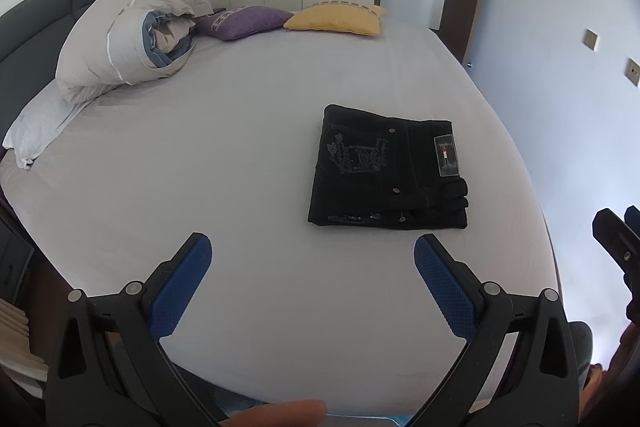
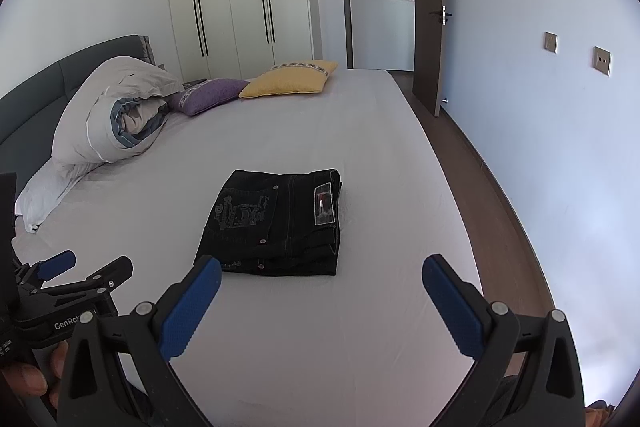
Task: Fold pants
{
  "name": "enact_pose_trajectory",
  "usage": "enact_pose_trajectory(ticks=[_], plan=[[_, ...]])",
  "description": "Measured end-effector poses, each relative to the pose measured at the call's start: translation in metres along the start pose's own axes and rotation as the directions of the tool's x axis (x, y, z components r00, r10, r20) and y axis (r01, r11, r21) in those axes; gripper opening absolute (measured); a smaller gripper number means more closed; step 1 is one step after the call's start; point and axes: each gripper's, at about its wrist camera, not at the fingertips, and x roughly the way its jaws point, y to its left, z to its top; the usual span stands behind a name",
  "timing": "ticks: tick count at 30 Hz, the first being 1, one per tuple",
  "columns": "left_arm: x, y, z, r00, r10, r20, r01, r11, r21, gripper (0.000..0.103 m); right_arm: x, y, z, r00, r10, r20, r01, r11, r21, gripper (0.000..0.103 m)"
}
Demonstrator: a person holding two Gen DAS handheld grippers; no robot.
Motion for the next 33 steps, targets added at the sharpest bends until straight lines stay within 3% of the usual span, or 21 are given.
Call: enact_pose_trajectory(ticks=[33], plan=[[0.0049, -0.0020, -0.0073, 1.000, -0.005, -0.005, 0.005, 1.000, 0.013, 0.103, 0.0001, 0.0030, -0.0053, 1.000, 0.006, -0.008, -0.006, 1.000, 0.001, 0.103]])
